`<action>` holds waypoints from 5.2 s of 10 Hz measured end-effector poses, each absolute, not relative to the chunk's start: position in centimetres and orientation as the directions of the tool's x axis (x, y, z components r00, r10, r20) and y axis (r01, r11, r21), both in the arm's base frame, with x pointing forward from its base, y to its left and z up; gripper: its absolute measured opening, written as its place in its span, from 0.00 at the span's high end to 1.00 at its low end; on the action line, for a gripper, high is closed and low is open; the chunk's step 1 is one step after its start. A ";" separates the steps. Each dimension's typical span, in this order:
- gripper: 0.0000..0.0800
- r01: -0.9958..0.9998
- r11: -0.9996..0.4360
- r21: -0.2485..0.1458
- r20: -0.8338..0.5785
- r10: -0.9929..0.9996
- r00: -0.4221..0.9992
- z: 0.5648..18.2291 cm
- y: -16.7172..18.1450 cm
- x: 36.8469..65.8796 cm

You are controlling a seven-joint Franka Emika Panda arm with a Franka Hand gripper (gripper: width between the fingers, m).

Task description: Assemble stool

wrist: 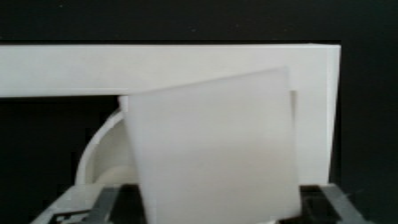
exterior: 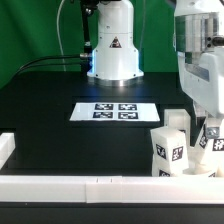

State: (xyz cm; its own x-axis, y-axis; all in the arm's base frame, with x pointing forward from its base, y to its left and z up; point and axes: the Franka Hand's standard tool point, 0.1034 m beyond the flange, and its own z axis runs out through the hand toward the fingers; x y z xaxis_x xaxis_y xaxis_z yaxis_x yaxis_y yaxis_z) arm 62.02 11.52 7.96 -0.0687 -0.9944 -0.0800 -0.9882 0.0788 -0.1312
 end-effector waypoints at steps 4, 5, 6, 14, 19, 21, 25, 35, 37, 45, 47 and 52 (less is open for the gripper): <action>0.58 -0.863 0.489 -0.125 -0.157 -0.869 -0.470 8.2 12.7 62.5; 0.58 -0.876 0.465 -0.128 -0.154 -0.882 -0.446 8.2 12.7 62.5; 0.58 -0.886 0.444 -0.132 -0.150 -0.893 -0.425 8.2 12.7 62.4; 0.19 -0.909 -0.364 -0.204 -0.010 -0.927 0.374 10.7 13.2 62.9; 0.19 -0.270 -0.959 -0.086 0.119 -0.279 0.953 10.2 12.4 63.0; 0.19 -0.099 -0.994 -0.044 0.145 -0.104 0.984 10.3 11.9 63.3; 0.19 0.024 -0.999 -0.035 0.041 0.023 0.999 8.8 13.1 62.6; 0.58 -0.018 -1.000 0.021 0.052 -0.017 0.999 7.6 12.3 62.7; 0.58 -0.335 -0.942 0.000 0.078 -0.334 0.939 7.6 12.2 62.6; 0.58 -0.992 -0.052 -0.113 -0.036 -0.998 0.056 7.4 11.9 62.5; 0.58 -0.935 0.336 -0.113 -0.105 -0.940 -0.325 7.4 12.3 62.8; 0.36 -0.931 0.340 -0.136 -0.124 -0.938 -0.324 7.4 12.6 62.7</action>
Offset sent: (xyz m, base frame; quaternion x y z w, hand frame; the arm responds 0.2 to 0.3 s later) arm 0.0083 -0.0014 0.0037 0.0888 -0.0098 0.3055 0.9480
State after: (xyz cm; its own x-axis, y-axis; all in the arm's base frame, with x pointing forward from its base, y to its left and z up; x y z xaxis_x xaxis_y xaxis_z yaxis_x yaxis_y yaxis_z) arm 62.74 12.65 7.43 -0.3244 -0.9378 -0.1237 -0.9305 0.3399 -0.1364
